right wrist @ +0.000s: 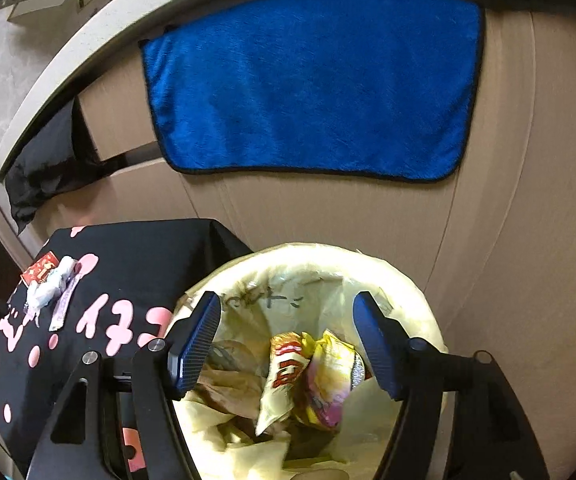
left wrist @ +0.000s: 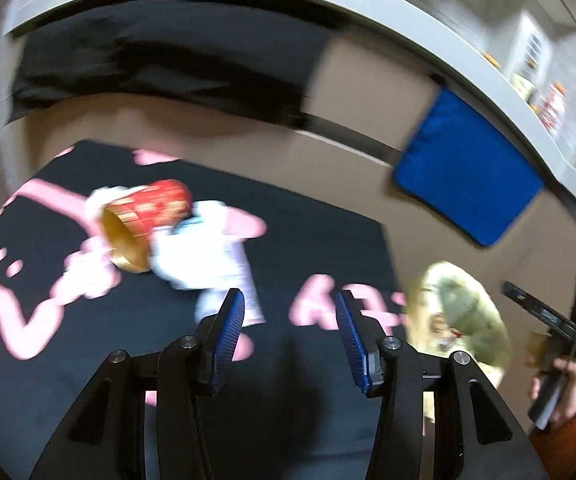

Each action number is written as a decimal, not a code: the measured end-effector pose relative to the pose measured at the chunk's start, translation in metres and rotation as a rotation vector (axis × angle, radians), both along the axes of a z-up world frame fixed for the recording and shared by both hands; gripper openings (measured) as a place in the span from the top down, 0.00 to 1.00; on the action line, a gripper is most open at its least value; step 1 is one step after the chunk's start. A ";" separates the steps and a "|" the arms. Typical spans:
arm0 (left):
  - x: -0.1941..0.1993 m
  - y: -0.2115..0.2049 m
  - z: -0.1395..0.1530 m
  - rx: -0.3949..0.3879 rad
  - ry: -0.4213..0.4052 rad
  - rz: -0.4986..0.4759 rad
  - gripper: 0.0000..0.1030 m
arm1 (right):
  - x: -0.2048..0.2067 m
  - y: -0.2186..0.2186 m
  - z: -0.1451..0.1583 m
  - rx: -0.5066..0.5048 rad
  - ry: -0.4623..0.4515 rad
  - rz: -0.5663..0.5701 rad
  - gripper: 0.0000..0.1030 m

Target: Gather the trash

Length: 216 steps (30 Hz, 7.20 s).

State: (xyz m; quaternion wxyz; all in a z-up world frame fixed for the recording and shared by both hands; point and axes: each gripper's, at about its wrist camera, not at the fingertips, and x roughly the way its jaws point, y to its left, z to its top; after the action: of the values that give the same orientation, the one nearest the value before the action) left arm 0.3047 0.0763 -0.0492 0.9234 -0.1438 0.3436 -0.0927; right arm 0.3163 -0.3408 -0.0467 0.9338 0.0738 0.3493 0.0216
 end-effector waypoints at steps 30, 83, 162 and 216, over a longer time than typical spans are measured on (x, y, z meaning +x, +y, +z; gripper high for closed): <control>0.063 0.149 -0.073 0.095 0.089 0.009 0.53 | -0.010 0.221 -0.029 0.044 0.036 0.368 0.36; -0.051 0.220 -0.048 -0.104 0.058 0.230 0.59 | 0.135 0.458 -0.052 -0.282 0.207 0.852 0.87; -0.075 -0.061 0.130 0.172 -0.372 -0.048 0.59 | -0.079 0.135 0.123 0.011 -0.337 0.251 0.76; 0.026 -0.265 -0.003 0.107 -0.078 -0.375 0.59 | -0.048 -0.031 0.012 0.048 -0.119 -0.017 0.76</control>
State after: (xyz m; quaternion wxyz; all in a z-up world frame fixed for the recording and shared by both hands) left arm 0.3311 -0.1882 -0.0523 0.9088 -0.0242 0.3329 -0.2502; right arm 0.2681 -0.3717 -0.0344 0.9511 0.0975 0.2919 0.0265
